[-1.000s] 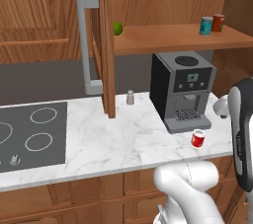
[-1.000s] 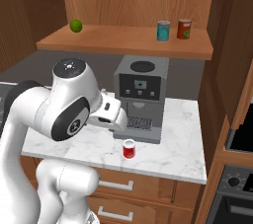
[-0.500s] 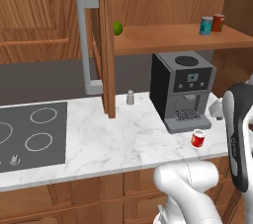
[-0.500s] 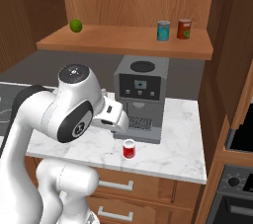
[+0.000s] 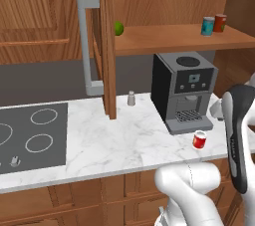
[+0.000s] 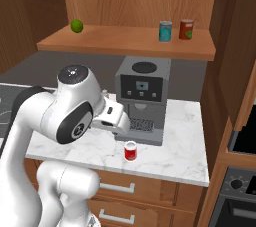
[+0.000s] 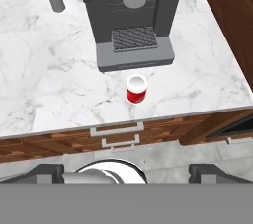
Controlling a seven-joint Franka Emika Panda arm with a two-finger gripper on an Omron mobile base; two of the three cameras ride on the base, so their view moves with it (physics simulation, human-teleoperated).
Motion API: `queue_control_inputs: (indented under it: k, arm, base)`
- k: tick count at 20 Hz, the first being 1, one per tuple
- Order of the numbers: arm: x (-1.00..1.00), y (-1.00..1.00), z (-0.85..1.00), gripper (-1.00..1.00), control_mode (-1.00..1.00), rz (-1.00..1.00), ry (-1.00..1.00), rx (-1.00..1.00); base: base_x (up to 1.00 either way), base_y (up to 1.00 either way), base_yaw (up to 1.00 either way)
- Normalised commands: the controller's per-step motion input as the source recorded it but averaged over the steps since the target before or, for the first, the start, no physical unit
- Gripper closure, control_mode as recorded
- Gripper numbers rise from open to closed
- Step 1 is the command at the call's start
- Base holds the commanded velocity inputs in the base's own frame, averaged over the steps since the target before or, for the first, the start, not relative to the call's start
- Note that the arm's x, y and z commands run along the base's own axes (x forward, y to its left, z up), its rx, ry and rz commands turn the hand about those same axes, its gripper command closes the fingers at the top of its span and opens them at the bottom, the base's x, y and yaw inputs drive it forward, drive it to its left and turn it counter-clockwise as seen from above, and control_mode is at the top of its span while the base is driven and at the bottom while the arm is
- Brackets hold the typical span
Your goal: Pick the cans from the counter and place them in their designated side in the cabinet.
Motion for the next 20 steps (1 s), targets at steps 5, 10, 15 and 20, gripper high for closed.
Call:
queue_control_inputs:
  k: [5, 10, 15, 20]
  arm:
    - [0.02, 0.00, -0.04, -1.00, -1.00, -0.02, 0.00, -0.03]
    - [0.09, 0.00, -0.11, -1.00, -1.00, 0.00, 0.00, -0.01]
    - [0.13, 0.01, -0.19, -1.00, -1.00, 0.00, 0.00, 0.00]
    - [0.12, 0.00, -0.17, -1.00, -1.00, 0.00, 0.00, 0.00]
  base:
    - [0.00, 0.00, 0.00]
    - [0.00, 0.00, 0.00]
    - [0.00, 0.00, 0.00]
    - [0.00, 0.00, 0.00]
